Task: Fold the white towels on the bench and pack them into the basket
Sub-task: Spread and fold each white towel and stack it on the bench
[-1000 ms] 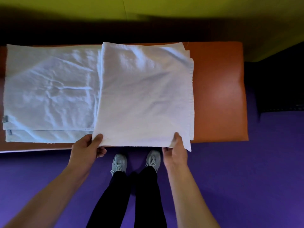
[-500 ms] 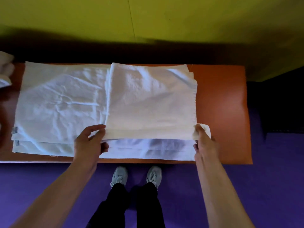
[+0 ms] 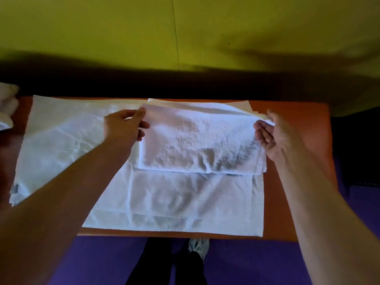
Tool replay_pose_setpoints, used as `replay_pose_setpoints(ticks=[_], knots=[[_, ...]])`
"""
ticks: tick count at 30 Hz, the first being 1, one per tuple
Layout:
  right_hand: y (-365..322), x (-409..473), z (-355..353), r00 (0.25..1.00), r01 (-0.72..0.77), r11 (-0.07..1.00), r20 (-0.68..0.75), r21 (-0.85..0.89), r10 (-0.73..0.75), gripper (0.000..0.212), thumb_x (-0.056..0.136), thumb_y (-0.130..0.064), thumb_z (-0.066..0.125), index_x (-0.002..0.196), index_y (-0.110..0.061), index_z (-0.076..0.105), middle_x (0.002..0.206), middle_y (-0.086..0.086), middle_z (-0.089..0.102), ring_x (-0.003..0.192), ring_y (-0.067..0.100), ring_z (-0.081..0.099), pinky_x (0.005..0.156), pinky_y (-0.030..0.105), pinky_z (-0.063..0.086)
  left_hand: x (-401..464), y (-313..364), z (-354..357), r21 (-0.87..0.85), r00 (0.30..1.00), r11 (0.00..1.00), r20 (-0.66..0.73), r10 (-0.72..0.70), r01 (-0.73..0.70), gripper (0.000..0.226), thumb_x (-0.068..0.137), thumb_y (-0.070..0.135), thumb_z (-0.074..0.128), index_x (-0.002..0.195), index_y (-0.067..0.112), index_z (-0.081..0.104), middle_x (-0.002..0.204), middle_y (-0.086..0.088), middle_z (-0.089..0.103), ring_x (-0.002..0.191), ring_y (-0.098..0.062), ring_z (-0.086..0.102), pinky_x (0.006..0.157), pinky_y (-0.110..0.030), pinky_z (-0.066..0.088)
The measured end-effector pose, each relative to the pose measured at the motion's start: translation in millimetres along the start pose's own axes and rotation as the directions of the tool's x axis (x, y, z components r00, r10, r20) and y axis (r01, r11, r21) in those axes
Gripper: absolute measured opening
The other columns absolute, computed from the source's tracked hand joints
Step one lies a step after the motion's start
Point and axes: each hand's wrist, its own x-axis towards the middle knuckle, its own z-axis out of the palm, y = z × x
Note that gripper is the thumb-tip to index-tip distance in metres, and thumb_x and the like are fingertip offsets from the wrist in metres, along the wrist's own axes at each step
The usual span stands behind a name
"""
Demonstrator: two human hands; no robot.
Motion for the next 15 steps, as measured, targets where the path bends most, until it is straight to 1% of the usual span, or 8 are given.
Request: replay_pose_setpoints(ticks=[4, 6, 8, 10, 11, 12, 13, 15], knots=[[3.3, 22.7, 12.0, 0.999, 0.049, 0.999, -0.009, -0.02, -0.05, 0.015, 0.098, -0.036, 0.064, 0.101, -0.022, 0.064, 0.1, 0.002, 0.075, 0.084, 0.009, 0.073, 0.071, 0.023, 0.056, 36.3, -0.8, 21.2, 0.07, 1.0, 0.997, -0.01, 0.027, -0.027, 0.025, 0.095, 0.032, 0.069, 0.104, 0.009, 0.072, 0.065, 0.0, 0.072, 0.043, -0.01, 0.056, 0.045, -0.022, 0.048], [9.7, 28.8, 14.0, 0.993, 0.116, 0.993, 0.032, -0.009, -0.115, 0.015, 0.098, -0.032, 0.063, 0.1, -0.017, 0.064, 0.09, -0.001, 0.071, 0.075, 0.007, 0.067, 0.07, 0.026, 0.052, 48.2, -6.2, 26.8, 0.09, 1.0, 0.996, -0.016, 0.015, -0.014, 0.026, 0.095, 0.031, 0.07, 0.11, 0.01, 0.07, 0.07, -0.001, 0.073, 0.045, -0.011, 0.059, 0.049, -0.024, 0.052], [20.7, 30.5, 13.0, 0.969, 0.239, 0.971, 0.057, 0.011, -0.24, 0.025, 0.092, -0.022, 0.065, 0.115, -0.013, 0.059, 0.084, -0.003, 0.063, 0.071, 0.007, 0.059, 0.071, 0.026, 0.047, 51.3, -15.6, 27.0, 0.112, 1.0, 0.994, -0.009, 0.014, -0.013, 0.035, 0.093, 0.032, 0.072, 0.122, 0.015, 0.064, 0.083, -0.004, 0.074, 0.058, -0.016, 0.066, 0.061, -0.031, 0.059], [35.7, 21.8, 9.7, 0.91, 0.412, 0.901, 0.02, -0.139, -0.413, 0.047, 0.092, -0.011, 0.063, 0.136, -0.014, 0.048, 0.097, 0.0, 0.064, 0.088, 0.006, 0.063, 0.085, 0.022, 0.05, 44.8, -31.4, 20.2, 0.254, 0.998, 0.966, -0.013, 0.059, -0.054, 0.042, 0.09, 0.036, 0.074, 0.126, 0.02, 0.059, 0.092, -0.002, 0.072, 0.077, -0.022, 0.069, 0.073, -0.037, 0.058], [45.0, 14.9, 8.4, 0.855, 0.504, 0.818, 0.027, -0.277, -0.518, 0.047, 0.095, -0.008, 0.06, 0.139, -0.014, 0.046, 0.106, 0.001, 0.066, 0.097, 0.005, 0.064, 0.09, 0.018, 0.05, 37.7, -42.1, 15.6, 0.332, 0.996, 0.94, -0.012, 0.088, -0.079, 0.041, 0.09, 0.037, 0.073, 0.125, 0.02, 0.059, 0.093, 0.0, 0.07, 0.084, -0.023, 0.067, 0.075, -0.036, 0.055], [55.0, 6.5, 9.0, 0.785, 0.588, 0.704, 0.075, -0.398, -0.614, 0.044, 0.097, -0.007, 0.058, 0.139, -0.014, 0.048, 0.113, 0.002, 0.066, 0.101, 0.005, 0.064, 0.09, 0.015, 0.049, 29.6, -53.3, 11.7, 0.395, 0.994, 0.914, -0.008, 0.109, -0.097, 0.04, 0.09, 0.037, 0.074, 0.122, 0.019, 0.059, 0.096, 0.0, 0.069, 0.089, -0.024, 0.065, 0.077, -0.036, 0.052], [65.4, -0.4, 9.9, 0.717, 0.653, 0.576, 0.156, -0.492, -0.679, 0.04, 0.098, -0.008, 0.057, 0.136, -0.015, 0.052, 0.116, 0.002, 0.065, 0.1, 0.006, 0.063, 0.087, 0.016, 0.05, 21.4, -66.3, 7.8, 0.44, 0.993, 0.892, -0.005, 0.115, -0.101, 0.039, 0.088, 0.036, 0.075, 0.119, 0.018, 0.059, 0.1, -0.002, 0.068, 0.093, -0.025, 0.063, 0.08, -0.037, 0.05], [86.3, -5.7, 13.0, 0.578, 0.739, 0.272, 0.374, -0.616, -0.725, 0.036, 0.097, -0.014, 0.059, 0.133, -0.017, 0.057, 0.119, 0.001, 0.064, 0.103, 0.014, 0.061, 0.089, 0.024, 0.05, 6.7, -90.4, 1.4, 0.468, 0.998, 0.882, 0.0, 0.064, -0.057, 0.042, 0.084, 0.035, 0.078, 0.116, 0.016, 0.059, 0.104, -0.006, 0.067, 0.097, -0.029, 0.065, 0.084, -0.038, 0.049]])
